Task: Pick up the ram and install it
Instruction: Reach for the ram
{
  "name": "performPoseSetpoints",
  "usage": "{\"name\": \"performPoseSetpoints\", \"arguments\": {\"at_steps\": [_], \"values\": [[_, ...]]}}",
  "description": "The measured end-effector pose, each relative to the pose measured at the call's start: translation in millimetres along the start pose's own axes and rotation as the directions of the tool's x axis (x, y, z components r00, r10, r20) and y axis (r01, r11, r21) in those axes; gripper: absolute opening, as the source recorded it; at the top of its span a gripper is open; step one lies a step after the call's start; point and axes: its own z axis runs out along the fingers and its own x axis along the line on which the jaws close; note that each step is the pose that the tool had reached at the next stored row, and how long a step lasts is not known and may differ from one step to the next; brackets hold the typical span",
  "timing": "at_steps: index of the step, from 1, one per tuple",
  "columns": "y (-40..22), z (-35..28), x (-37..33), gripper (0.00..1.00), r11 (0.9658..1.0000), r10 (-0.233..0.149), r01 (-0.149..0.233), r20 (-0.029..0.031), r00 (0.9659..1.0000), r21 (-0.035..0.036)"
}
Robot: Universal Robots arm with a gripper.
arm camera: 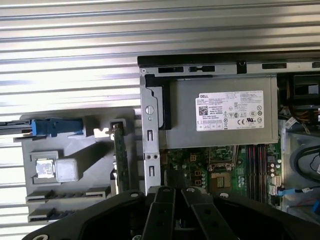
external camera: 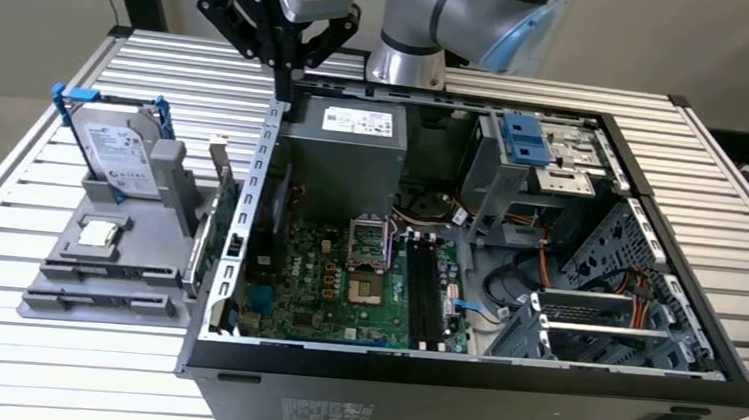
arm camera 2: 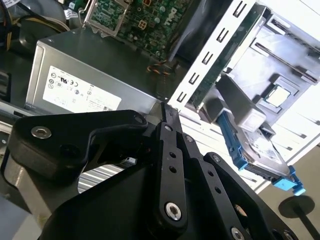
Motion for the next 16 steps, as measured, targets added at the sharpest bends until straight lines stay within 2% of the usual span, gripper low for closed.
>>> {"name": "performPoseSetpoints", "arguments": {"at_steps": [16], "values": [[-1.4, -0.5, 20.2, 0.00, 1.0000, 0.000, 0.000, 0.0000, 1.0000, 0.0001]]}}
